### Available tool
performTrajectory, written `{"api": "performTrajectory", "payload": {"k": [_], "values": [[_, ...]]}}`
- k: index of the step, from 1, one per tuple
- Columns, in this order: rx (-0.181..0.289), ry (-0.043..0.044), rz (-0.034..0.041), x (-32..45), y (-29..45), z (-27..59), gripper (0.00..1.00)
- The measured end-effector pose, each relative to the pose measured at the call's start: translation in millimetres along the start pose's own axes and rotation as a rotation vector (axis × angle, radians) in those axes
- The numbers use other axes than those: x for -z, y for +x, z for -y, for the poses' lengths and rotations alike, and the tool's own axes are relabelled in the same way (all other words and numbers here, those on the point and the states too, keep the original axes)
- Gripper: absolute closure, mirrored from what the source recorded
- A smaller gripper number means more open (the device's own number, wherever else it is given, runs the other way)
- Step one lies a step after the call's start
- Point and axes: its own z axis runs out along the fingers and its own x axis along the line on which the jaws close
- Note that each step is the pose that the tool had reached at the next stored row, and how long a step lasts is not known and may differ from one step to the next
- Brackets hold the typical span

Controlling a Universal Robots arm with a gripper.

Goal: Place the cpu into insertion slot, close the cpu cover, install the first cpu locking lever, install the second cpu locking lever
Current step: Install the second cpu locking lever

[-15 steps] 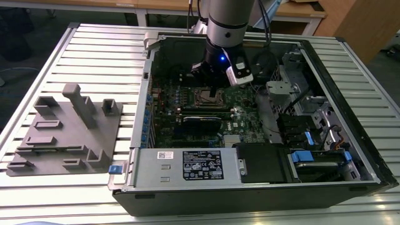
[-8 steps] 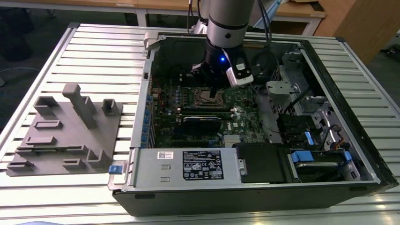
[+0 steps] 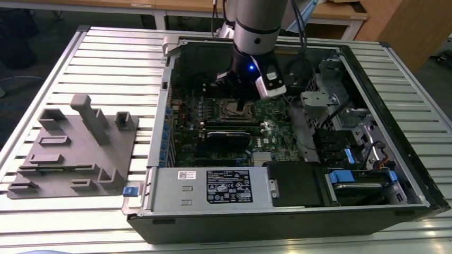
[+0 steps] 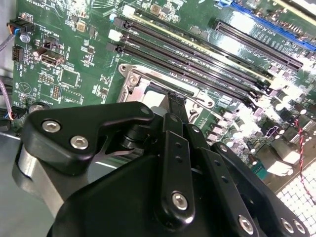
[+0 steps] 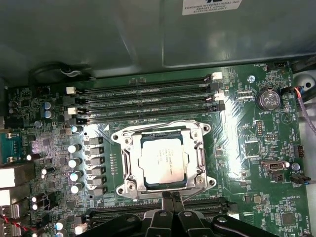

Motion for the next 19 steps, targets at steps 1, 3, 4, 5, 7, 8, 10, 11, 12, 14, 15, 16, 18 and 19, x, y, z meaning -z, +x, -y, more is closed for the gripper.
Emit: {"api": "performTrajectory", "payload": {"k": [1,3,4,5,7,8,10,11,12,14,15,16,18,19], "values": [[0.0,0.0,0.0002,0.0,0.2,0.7,0.89],[0.0,-0.0001,0.0009,0.0,1.0,2.0,0.89],[0.0,-0.0002,0.0014,0.0,1.7,2.7,0.89],[0.0,-0.0002,0.0021,0.0,2.3,3.4,0.89],[0.0,-0.0004,0.0032,0.0,3.4,4.5,0.89],[0.0,-0.0004,0.0036,0.0,3.8,4.9,0.89],[0.0,-0.0005,0.0042,0.1,5.0,5.9,0.89],[0.0,-0.0007,0.0044,0.1,5.9,6.5,0.89],[0.0,-0.0008,0.0045,0.1,6.9,7.0,0.89],[0.0,-0.0009,0.0047,0.1,8.9,7.8,0.89],[0.0,-0.0009,0.0048,0.1,10.0,8.3,0.89],[0.0,-0.0008,0.0049,0.1,11.0,8.7,0.89],[0.0,-0.0009,0.0049,0.0,12.7,9.3,0.89],[0.0,-0.001,0.005,-0.3,13.4,9.5,0.89]]}}
